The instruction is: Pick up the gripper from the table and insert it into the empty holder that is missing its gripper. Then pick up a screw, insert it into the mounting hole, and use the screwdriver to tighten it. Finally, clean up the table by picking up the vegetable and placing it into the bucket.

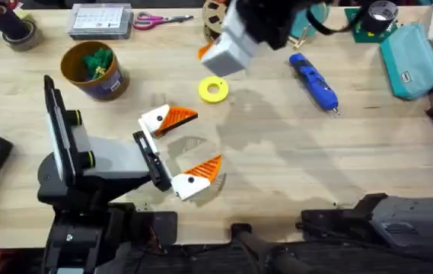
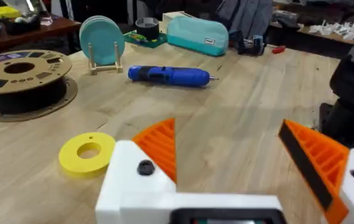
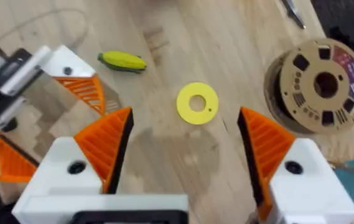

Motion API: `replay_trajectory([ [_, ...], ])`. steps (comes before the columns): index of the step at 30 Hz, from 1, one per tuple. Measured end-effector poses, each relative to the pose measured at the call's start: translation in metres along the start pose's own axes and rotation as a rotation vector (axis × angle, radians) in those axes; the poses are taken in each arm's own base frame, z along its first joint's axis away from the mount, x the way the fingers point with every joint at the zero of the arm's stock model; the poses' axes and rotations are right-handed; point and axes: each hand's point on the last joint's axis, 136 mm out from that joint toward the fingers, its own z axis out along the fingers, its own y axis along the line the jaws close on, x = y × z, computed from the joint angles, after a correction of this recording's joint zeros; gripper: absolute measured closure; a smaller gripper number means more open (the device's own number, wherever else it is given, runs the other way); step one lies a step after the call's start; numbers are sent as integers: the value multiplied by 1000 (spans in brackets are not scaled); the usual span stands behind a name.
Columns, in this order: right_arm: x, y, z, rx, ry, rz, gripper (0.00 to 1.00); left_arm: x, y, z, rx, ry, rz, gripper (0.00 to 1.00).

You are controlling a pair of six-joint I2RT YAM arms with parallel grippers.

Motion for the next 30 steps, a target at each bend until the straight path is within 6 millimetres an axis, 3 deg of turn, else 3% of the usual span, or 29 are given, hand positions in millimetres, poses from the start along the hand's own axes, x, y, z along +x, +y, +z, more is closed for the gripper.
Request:
replay_trajectory([
  [8,66,-32,8,87,-2,174,4,0,0,0,0,0,0,15],
  [15,108,-7,15,-25,-37,214,4,0,0,0,0,0,0,15],
  [22,146,19,15,-193,-113,92,4,0,0,0,0,0,0,15],
  [26,166,24,19,-252,-176,28,4,0,0,0,0,0,0,15],
  [30,171,22,19,-263,-238,-51,4,0,0,0,0,0,0,14],
])
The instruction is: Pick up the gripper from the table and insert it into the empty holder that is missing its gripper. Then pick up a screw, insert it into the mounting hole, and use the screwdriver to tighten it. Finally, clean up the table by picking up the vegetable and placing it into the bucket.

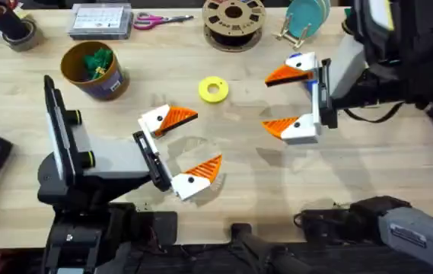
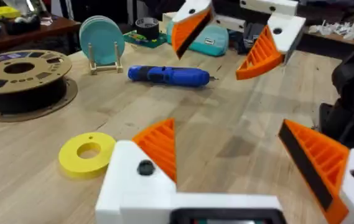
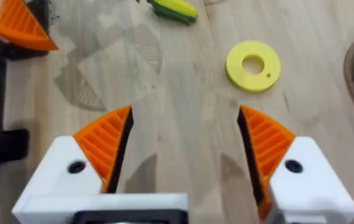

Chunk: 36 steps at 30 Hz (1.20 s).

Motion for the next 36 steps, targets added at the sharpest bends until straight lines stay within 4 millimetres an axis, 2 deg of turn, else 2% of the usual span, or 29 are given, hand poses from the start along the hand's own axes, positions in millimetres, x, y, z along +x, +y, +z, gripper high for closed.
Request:
replay_trajectory([
  [9,-1,-2,0,4,-5,-167,4,0,0,0,0,0,0,14],
  [22,-9,-15,0,54,-26,-257,4,0,0,0,0,0,0,15],
  [34,-10,-16,-1,59,-29,-267,4,0,1,0,-4,0,0,19],
  [35,-10,-16,-1,59,-29,-266,4,0,1,0,-5,-1,-1,110],
  [36,-10,-16,-1,59,-29,-266,4,0,1,0,-6,-1,0,282],
])
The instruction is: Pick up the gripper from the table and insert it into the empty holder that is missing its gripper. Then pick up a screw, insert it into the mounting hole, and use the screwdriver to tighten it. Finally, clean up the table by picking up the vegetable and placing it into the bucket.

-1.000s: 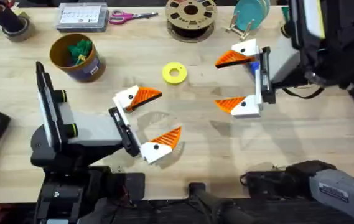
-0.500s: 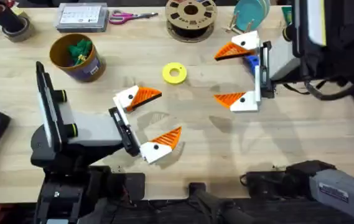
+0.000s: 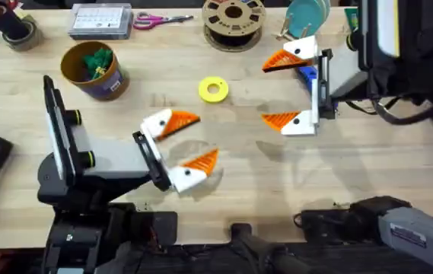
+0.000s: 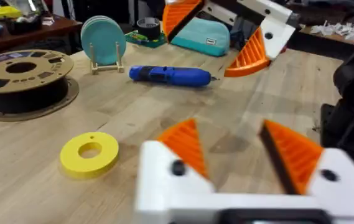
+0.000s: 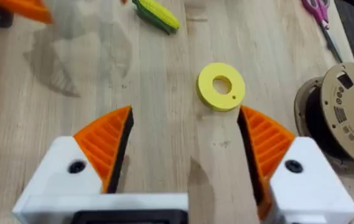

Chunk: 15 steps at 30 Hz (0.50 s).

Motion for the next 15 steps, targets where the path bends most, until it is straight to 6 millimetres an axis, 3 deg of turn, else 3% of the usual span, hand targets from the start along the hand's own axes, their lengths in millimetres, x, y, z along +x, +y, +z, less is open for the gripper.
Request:
replay_trajectory([
  [4,0,0,0,0,0,0,4,0,0,0,0,0,1,916],
  [5,0,0,0,0,0,0,4,0,0,0,-1,0,5,972],
  [12,0,-1,0,5,-1,5,4,0,0,0,-2,0,5,994],
  [15,2,-6,-1,26,11,84,4,0,0,0,-2,0,5,994],
])
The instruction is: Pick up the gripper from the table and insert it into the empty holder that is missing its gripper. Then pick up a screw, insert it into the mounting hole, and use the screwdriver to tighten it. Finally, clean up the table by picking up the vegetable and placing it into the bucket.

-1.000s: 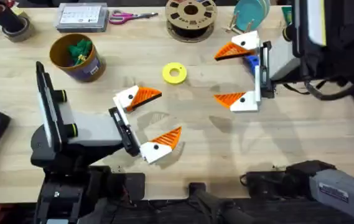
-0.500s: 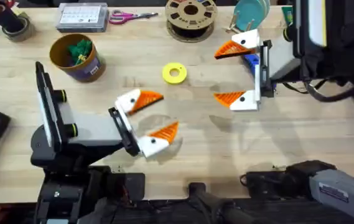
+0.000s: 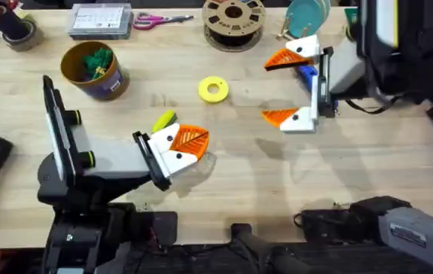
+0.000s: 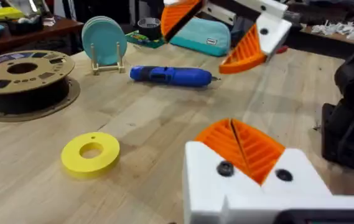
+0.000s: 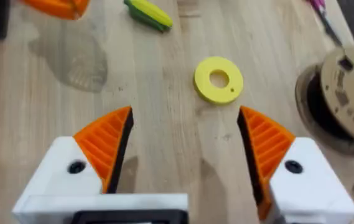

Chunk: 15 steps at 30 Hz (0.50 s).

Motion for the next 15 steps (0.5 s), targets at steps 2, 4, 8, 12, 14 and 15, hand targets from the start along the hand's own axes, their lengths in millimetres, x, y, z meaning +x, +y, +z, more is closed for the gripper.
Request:
replay_trajectory([
  [2,2,-9,-2,41,26,120,4,0,0,0,0,0,0,994],
  [4,1,-23,-6,106,56,258,4,0,0,0,0,0,0,994],
  [8,-3,-61,-27,302,108,500,4,0,0,0,0,0,0,994],
  [12,-8,-86,-54,470,149,632,4,0,0,0,0,0,0,994],
  [14,-9,-92,-65,528,175,669,6,0,0,0,0,0,0,994],
  [15,-9,-94,-71,555,189,682,6,0,0,0,0,0,0,994],
])
